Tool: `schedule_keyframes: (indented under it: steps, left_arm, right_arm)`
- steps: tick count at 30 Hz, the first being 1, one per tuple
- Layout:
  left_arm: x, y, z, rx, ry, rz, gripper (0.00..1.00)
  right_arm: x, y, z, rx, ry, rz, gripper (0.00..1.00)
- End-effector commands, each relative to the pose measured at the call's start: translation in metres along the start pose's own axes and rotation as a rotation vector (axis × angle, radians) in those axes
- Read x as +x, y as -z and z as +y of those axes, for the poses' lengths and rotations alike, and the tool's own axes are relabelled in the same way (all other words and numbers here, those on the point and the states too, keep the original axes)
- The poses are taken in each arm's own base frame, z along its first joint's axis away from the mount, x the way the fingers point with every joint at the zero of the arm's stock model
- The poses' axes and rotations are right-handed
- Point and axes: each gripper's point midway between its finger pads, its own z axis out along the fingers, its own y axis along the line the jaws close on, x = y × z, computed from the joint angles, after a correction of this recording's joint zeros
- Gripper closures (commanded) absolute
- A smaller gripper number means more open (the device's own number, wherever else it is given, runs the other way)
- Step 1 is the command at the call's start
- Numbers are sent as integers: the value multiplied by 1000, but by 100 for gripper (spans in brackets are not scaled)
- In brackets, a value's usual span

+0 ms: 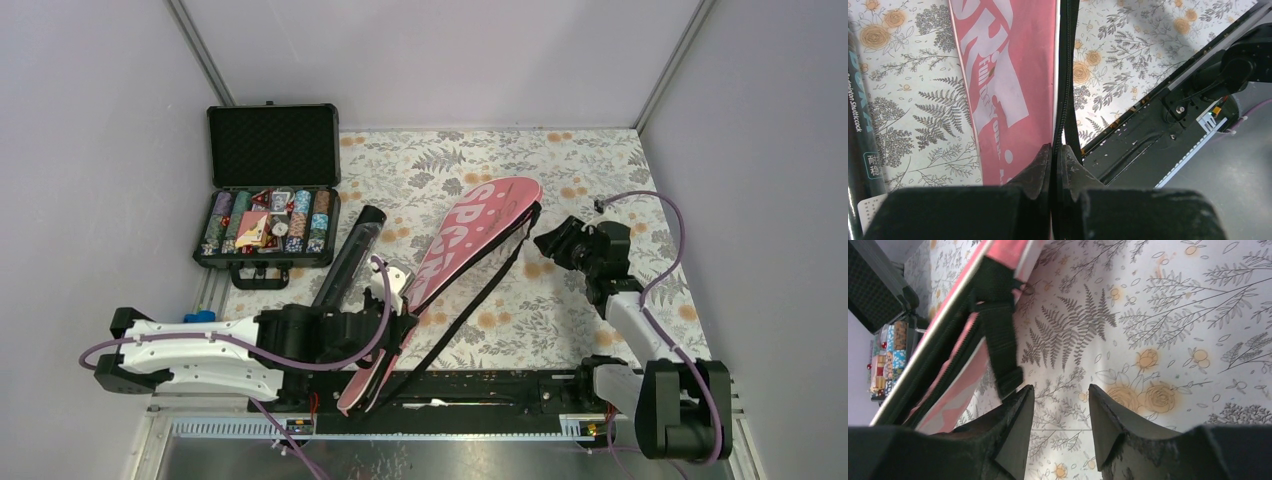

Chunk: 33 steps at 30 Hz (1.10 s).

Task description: Pack up the badminton gear

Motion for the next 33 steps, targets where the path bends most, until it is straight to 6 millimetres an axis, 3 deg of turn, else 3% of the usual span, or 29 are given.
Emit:
schedule_keyframes:
  steps: [1, 6, 12, 20, 24, 28, 33]
  left_arm:
    - [-45, 15, -24, 118, 156, -134, 100]
    - [-51, 23, -26, 155, 191, -156, 100]
    - [-53, 28, -26, 171, 194, -150, 100]
    - [-57, 34, -29, 187, 177, -128, 100]
    - [-56, 38, -27, 187, 182, -117, 100]
    - [-56, 42, -24, 196, 198, -123, 100]
    - [-60, 47, -22, 205, 209, -141, 100]
  right_arm:
    - [-14, -12, 0, -72, -34, -62, 50]
    - [-17, -28, 3, -150, -58, -57, 49]
    - [-30, -40, 24, -313, 61, -101, 52]
    - [-72, -38, 38, -409, 242, -397, 55]
    - [-84, -44, 45, -440, 262, -422, 57]
    - [-95, -45, 55, -475, 305, -437, 51]
    - [-93, -37, 82, -622, 435, -414, 51]
